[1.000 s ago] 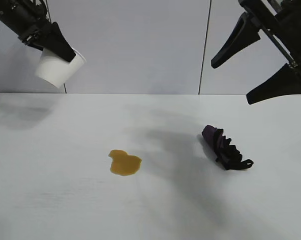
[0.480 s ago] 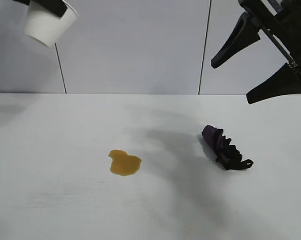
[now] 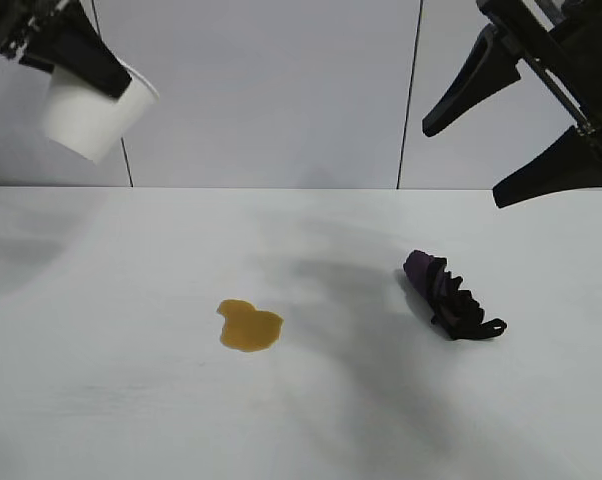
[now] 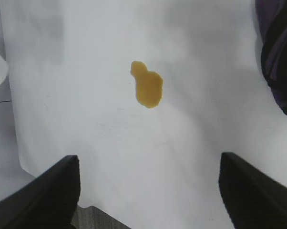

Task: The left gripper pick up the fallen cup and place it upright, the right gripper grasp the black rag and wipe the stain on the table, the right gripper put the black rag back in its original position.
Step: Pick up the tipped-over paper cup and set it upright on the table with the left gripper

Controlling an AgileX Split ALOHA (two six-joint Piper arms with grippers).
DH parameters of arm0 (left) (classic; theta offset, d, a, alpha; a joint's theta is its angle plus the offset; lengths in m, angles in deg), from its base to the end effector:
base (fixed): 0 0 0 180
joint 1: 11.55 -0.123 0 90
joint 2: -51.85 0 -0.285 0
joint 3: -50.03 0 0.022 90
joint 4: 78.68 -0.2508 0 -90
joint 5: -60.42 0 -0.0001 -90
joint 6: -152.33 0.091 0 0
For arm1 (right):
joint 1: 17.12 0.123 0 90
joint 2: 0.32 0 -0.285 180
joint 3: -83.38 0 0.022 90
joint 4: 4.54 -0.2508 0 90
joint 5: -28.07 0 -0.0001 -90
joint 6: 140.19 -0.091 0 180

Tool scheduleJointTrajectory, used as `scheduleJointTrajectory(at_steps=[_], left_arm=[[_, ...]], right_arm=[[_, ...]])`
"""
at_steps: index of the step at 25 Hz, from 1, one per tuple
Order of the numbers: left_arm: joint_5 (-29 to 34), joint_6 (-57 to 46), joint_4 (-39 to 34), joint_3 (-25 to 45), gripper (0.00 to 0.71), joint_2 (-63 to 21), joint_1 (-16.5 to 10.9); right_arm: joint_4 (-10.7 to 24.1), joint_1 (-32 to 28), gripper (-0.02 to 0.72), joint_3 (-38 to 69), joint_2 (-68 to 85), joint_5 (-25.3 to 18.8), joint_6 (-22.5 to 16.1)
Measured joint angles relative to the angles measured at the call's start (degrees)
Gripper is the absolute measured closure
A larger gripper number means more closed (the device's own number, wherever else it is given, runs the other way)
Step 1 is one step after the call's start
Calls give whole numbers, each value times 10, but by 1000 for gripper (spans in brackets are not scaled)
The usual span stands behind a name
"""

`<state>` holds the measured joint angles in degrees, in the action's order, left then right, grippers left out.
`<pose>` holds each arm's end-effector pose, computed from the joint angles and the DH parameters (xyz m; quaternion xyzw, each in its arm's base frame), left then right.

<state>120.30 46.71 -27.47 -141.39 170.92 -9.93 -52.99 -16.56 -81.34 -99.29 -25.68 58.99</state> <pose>0.4107 -0.0730 0.2562 0.4140 0.8142 -0.2600 0.3132 0.3106 0.0580 0.2551 0.0482 0.9290 0.3344 0.1514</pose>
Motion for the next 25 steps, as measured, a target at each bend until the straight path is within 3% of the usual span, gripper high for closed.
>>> scheduleJointTrajectory(at_steps=[6, 14, 20, 25], left_arm=[[-111, 184, 153, 124, 300, -1, -11], [-107, 454, 427, 295, 321, -1, -113], [-100, 616, 455, 366, 322, -1, -131], [-85, 651, 459, 368, 322, -2, -131]], right_arm=[[0, 0, 149, 0, 0, 3, 0], [0, 0, 149, 0, 0, 12, 0], [0, 0, 149, 0, 0, 21, 0], [0, 0, 149, 0, 0, 37, 1]])
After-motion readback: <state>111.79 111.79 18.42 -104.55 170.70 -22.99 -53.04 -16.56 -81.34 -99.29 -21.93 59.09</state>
